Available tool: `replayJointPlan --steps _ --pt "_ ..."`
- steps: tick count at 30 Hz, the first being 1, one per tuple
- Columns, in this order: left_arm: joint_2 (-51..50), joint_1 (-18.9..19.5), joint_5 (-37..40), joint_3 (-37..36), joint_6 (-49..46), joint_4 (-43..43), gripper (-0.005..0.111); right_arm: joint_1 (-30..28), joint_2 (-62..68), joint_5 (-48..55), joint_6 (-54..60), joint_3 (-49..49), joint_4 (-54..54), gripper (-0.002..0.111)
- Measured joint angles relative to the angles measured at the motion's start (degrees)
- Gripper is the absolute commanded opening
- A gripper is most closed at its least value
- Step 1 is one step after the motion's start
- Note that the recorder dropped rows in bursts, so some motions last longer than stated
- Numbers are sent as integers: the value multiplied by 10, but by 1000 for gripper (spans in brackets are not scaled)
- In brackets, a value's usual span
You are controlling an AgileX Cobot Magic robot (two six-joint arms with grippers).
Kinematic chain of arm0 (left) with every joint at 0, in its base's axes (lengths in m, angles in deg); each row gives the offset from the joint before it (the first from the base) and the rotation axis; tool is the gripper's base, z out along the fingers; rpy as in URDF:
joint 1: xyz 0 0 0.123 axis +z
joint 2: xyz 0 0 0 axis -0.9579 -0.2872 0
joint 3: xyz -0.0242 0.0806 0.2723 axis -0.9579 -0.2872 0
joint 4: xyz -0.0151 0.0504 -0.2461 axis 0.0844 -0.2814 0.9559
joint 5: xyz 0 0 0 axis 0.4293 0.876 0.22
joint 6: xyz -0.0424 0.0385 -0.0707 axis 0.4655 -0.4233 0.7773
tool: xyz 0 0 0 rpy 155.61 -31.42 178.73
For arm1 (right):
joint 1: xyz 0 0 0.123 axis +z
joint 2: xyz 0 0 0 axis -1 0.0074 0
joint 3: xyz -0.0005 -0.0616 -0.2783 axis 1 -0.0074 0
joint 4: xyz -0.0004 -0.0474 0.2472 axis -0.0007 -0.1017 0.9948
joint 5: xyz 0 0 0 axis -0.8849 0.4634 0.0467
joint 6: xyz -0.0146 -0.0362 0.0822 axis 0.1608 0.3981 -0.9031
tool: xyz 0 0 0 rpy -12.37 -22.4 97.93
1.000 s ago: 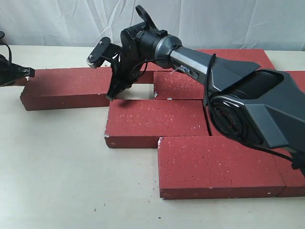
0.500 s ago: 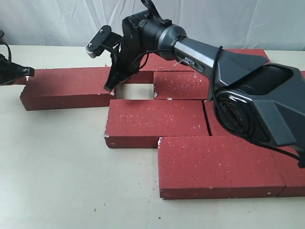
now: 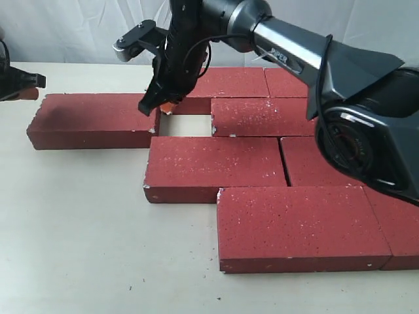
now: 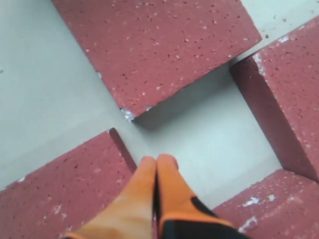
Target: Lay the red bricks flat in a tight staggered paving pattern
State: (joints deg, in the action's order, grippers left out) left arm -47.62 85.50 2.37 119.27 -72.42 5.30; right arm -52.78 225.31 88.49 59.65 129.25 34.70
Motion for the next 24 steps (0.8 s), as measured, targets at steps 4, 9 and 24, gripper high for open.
replayJointPlan --steps 4,9,24 --pt "-3 -36 -3 1 -71 83 0 0 -25 8 2 -36 -6 -1" --pt "-37 -126 -56 51 -106 112 0 0 -83 10 9 -159 -7 -1" --pt "-155 -191 -82 240 187 -215 0 0 -401 -335 75 -624 24 -1"
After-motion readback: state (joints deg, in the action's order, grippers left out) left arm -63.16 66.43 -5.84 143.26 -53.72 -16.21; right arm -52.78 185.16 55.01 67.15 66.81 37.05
